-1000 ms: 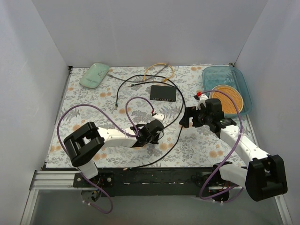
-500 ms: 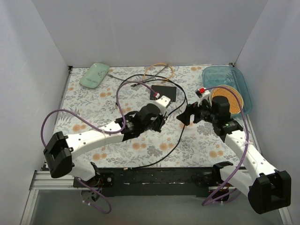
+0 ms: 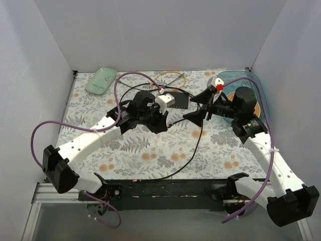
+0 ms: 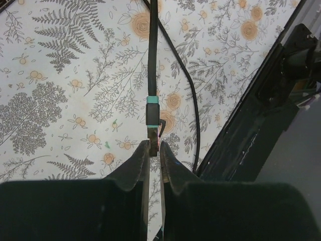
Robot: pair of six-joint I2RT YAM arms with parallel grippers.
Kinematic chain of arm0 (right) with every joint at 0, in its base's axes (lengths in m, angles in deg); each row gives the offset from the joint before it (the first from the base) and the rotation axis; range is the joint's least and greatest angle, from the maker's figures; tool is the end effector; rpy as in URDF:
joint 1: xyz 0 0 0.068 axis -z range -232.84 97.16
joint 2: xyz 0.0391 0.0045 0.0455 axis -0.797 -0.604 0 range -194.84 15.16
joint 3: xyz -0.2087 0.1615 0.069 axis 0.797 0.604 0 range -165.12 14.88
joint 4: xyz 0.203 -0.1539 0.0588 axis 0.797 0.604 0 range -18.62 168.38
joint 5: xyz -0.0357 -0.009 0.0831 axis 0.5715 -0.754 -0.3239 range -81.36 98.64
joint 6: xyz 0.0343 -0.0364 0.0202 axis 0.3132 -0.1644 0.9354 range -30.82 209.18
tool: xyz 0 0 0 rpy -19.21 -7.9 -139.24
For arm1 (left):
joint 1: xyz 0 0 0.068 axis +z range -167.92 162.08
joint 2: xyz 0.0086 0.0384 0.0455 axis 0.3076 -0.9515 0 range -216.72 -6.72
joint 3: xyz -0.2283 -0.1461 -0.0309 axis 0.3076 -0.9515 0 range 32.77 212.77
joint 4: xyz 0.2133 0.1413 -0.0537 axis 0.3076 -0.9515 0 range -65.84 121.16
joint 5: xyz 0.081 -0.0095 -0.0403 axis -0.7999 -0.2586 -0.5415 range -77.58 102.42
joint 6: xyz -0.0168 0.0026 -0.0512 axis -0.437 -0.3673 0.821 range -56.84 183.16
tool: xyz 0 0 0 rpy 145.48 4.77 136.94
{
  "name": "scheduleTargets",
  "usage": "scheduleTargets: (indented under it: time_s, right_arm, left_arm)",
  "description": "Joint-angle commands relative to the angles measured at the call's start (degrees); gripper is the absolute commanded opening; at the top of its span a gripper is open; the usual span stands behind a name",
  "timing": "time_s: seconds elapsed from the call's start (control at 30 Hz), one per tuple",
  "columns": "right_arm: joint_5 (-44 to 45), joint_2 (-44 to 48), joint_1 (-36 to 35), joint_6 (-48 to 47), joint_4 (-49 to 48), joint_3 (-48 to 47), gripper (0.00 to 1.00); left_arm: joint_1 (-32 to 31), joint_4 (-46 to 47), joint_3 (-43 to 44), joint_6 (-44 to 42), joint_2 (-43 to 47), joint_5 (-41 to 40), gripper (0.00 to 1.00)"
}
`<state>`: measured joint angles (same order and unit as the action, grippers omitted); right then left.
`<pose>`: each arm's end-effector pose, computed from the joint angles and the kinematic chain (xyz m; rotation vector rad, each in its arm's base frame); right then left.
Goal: Insert the plug into the switch port
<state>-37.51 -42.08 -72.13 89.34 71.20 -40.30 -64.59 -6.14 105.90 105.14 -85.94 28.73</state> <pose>0.2017 0.0979 0.3834 -0.8839 1.4162 0.9004 0.1980 -0.2246 0.3321 0.2624 2.5477 -1.0315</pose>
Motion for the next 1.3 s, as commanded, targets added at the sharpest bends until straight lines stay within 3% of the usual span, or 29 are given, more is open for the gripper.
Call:
scheduleTargets:
  time_s: [0.0, 0.17, 0.33, 0.4, 0.47, 0.57, 0.6, 0.73, 0.87, 0.9, 0.93, 0.97, 1.07, 1.17, 1.27]
  right_arm:
    - [-8.9, -4.8, -2.2, -3.6, 3.4, -1.2, 0.98]
    - [-4.3, -8.0, -10.4, -5.9, 6.4, -0.5, 0.98]
    - [-0.8, -9.0, -13.4, -4.9, 4.1, 0.6, 0.98]
    - [-0.9, -9.8, -13.5, -5.3, 4.7, 0.1, 0.94]
    - [-1.4, -10.7, -13.6, -6.3, 6.5, -1.2, 0.77]
    - [-0.9, -12.3, -13.6, -7.6, 9.0, -1.9, 0.63]
    - [-0.8, -12.7, -13.6, -7.6, 8.9, -1.7, 0.43]
    - [-1.3, -14.0, -13.9, -7.3, 9.4, -2.3, 0.02]
    - [4.0, -12.0, -14.1, -5.7, 7.8, -0.8, 0.01]
    - [6.0, -11.4, -14.1, -5.4, 6.7, -0.4, 0.01]
    - [6.9, -10.7, -14.2, -4.7, 6.0, 0.5, 0.01]
    - [7.7, -9.1, -14.2, -4.3, 5.4, 0.9, 0.01]
    - [9.8, -6.1, -14.2, -3.1, 2.7, 2.8, 0.01]
    - [11.1, -3.7, -14.4, -2.4, 1.9, 3.9, 0.01]
    - [13.2, -1.2, -14.5, -1.7, 1.3, 4.7, 0.01]
  left_arm:
    - [2.5, -3.1, 4.7, -3.9, 4.0, 11.5, 0.0]
    - [4.2, -6.5, 8.3, -6.8, 2.6, 17.8, 0.0]
    - [4.7, -10.6, 11.1, -8.8, -0.4, 22.5, 0.0]
    - [4.7, -10.5, 11.3, -8.7, -0.7, 22.8, 0.0]
    - [4.8, -9.6, 11.3, -8.3, 0.2, 20.9, 0.0]
    - [4.8, -10.0, 12.0, -8.8, 1.4, 20.3, 0.0]
    - [4.8, -9.9, 12.0, -8.6, 1.7, 19.8, 0.0]
    - [4.8, -6.1, 11.2, -6.8, 3.9, 14.6, 0.0]
    - [5.0, 0.9, 7.4, -2.6, 6.9, 7.7, 0.01]
    - [5.0, 1.9, 7.0, -1.7, 7.4, 4.2, 0.15]
    - [5.1, 4.3, 6.2, -0.6, 8.2, 1.6, 0.46]
    - [5.3, 5.2, 5.6, 2.3, 8.5, -1.1, 0.7]
    - [6.4, 8.1, 4.1, 7.6, 8.6, -5.4, 0.98]
    - [8.8, 10.0, 3.3, 11.4, 7.9, -1.8, 0.98]
    - [11.0, 11.5, 2.8, 16.2, 6.1, 7.0, 0.98]
